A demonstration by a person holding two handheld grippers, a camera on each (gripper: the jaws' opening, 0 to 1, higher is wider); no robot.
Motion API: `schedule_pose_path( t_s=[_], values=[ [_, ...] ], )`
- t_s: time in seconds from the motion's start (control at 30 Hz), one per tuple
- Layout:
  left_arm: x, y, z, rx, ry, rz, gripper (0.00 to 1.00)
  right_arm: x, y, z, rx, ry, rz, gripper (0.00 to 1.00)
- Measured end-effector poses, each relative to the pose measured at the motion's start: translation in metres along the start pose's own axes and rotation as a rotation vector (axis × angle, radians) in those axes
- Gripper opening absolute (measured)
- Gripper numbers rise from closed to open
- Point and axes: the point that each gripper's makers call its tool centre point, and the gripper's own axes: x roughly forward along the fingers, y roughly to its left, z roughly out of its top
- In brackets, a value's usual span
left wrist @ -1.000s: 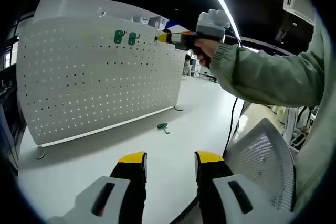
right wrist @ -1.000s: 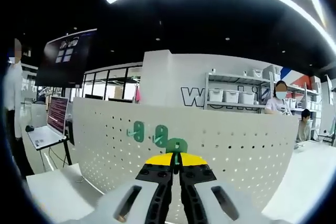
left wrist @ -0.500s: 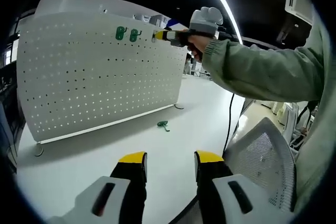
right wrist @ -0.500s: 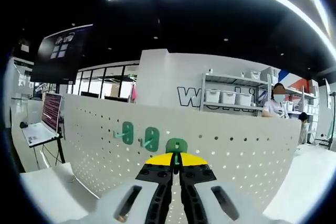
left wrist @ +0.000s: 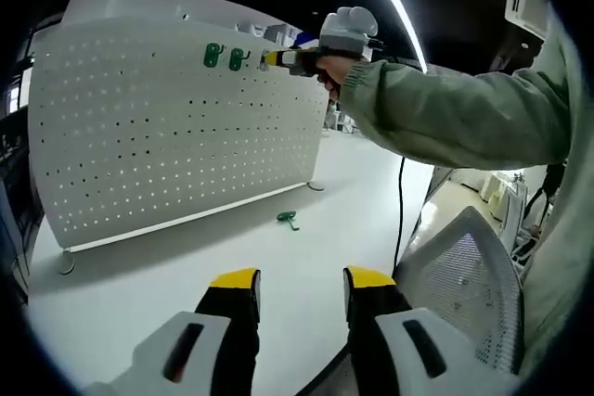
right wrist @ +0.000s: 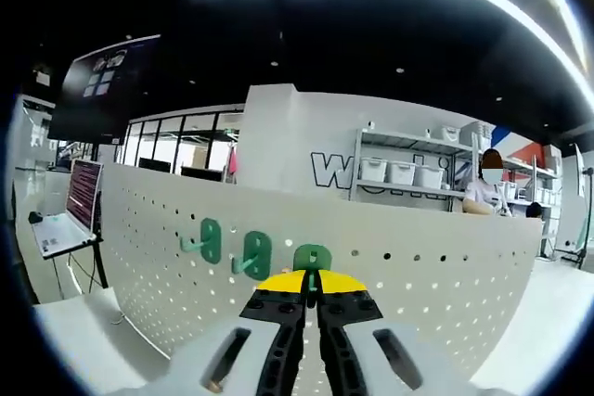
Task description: Insert the hook assembly into the mounting plate slot until the hook locks in place.
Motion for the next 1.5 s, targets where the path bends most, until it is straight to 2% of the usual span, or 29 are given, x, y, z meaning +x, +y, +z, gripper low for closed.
schedule_pose_path(
  t_s=[0.2,0.57,1.3,1.4,1.5],
  values=[
    [0.0,-0.001,-0.001,0.001,0.004,-0.002,0.37,0.005,0.0,0.004,0.009,-0.004,-0.004,0.02],
    [0.0,-0.001,-0.001,-0.004,0.0,0.001,0.37,0.011,-0.002,-0.002,0.053,0.028,-0.007,0.02],
    [-0.001,0.003,0.0,-0.015,-0.007,0.012,0.37,0.02,-0.005,-0.006,0.026,0.045,-0.042,0.02],
    [-0.001,0.003,0.0,-0.014,-0.007,0.011,0.37,0.019,-0.004,-0.007,-0.005,0.047,-0.043,0.02],
    [-0.001,0.003,0.0,-0.015,-0.007,0.013,0.36,0.019,-0.004,-0.007,0.016,0.043,-0.037,0.03]
  ],
)
